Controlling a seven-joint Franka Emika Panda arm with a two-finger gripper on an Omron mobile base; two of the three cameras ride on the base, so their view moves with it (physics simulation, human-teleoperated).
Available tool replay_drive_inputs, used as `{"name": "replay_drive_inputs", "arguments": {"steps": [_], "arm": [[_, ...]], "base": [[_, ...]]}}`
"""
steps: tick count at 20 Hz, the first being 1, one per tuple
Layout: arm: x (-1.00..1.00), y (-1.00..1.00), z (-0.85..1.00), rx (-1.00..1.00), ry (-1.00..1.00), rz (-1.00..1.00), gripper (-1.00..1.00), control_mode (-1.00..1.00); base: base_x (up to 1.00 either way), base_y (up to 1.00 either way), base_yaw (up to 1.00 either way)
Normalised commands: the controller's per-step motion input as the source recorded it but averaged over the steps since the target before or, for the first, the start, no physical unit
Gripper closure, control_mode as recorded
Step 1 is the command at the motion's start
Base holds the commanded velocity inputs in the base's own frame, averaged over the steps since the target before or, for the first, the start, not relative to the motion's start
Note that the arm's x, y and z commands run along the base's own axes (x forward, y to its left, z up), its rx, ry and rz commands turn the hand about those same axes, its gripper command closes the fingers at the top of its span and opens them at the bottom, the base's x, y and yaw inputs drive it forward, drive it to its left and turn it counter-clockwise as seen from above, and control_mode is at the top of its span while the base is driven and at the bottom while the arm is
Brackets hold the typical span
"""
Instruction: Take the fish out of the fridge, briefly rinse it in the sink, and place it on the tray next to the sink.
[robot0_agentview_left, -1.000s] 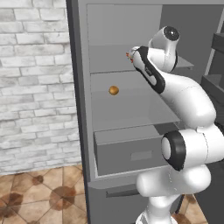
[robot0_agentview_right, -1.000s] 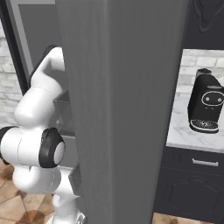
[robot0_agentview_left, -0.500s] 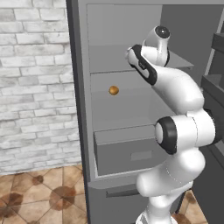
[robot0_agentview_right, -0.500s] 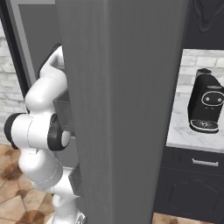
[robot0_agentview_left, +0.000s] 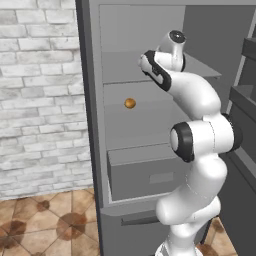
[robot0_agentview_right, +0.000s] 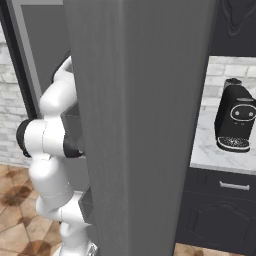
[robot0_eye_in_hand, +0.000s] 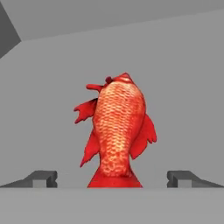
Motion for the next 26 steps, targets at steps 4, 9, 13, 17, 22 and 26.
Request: {"name": "replay_drive_inputs", "arguments": {"steps": [4, 9, 13, 17, 22, 26], "arm": [[0.39, 0.00, -0.12, 0.00, 0.00, 0.00, -1.00, -1.00], [0.21, 0.00, -0.15, 0.00, 0.01, 0.00, -1.00, -1.00], [0.00, 0.04, -0.37, 0.00, 0.01, 0.00, 1.00, -1.00], [0.00, 0.10, -0.47, 0.00, 0.00, 0.00, 1.00, -1.00], [0.02, 0.01, -0.26, 0.00, 0.00, 0.00, 1.00, -1.00], [0.00, 0.00, 0.00, 0.00, 0.00, 0.00, 1.00, -1.00]], "base": [[0.00, 0.00, 0.00], [0.00, 0.00, 0.00], [0.00, 0.00, 0.00], [0.00, 0.00, 0.00], [0.00, 0.00, 0.00], [0.00, 0.00, 0.00]]}}
